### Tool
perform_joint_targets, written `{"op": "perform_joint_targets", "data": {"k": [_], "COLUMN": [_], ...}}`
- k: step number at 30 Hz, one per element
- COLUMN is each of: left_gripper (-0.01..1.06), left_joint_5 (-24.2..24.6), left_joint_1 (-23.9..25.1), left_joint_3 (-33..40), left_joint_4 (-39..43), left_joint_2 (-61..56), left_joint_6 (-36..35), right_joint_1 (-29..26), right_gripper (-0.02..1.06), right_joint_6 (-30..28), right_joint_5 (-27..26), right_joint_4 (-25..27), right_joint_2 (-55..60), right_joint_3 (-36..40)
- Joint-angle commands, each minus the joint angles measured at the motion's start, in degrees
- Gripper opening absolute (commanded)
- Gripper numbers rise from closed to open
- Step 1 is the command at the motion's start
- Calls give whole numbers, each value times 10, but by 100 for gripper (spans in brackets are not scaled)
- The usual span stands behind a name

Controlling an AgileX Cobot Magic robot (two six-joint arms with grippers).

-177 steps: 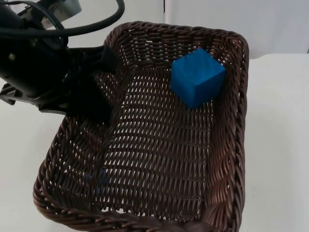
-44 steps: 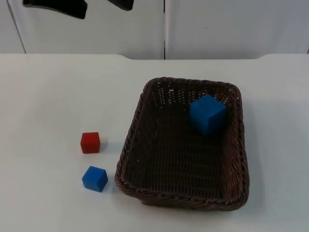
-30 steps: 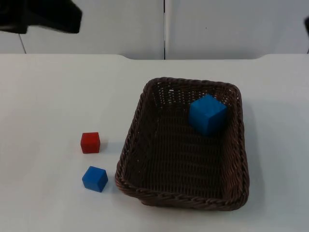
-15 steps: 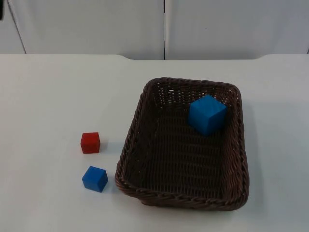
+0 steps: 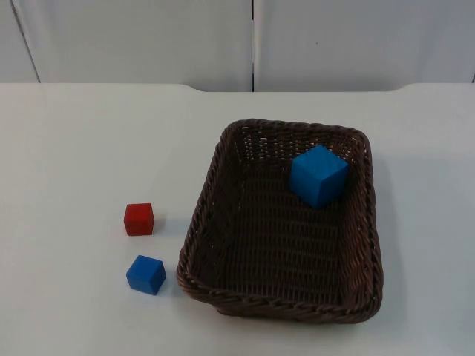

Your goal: Pick up the basket with the left hand and place the largest block into the basket with the right hand.

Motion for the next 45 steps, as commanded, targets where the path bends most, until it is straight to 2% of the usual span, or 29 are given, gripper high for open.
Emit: {"op": "perform_joint_targets", "data": {"k": [1,8,15,22,29,35,45], "left_gripper": [74,74,74,74,74,74,74], "left_joint_5": [16,72,104,113,115,144,145], "left_joint_1": [-1,-1,-1,-1,-1,-1,-1], "left_joint_3": [2,2,3,49,47,59,61], "left_joint_4": [43,99,146,146,149,148,148], "left_joint_2": [-22,-71,-119,-161,-200,-200,-200], "left_joint_6": [-43,-109,-133,-146,-147,-148,-150], "right_joint_1": [2,2,2,2,2,2,2], "right_gripper": [72,72,72,72,72,72,72], "right_joint_6": [2,2,2,4,5,5,5], "right_joint_5": [23,89,106,127,136,136,136], "right_joint_4": [3,8,7,5,6,10,18], "right_joint_2": [-19,-66,-121,-136,-136,-136,-136], "right_joint_3": [3,3,3,9,34,34,34]}}
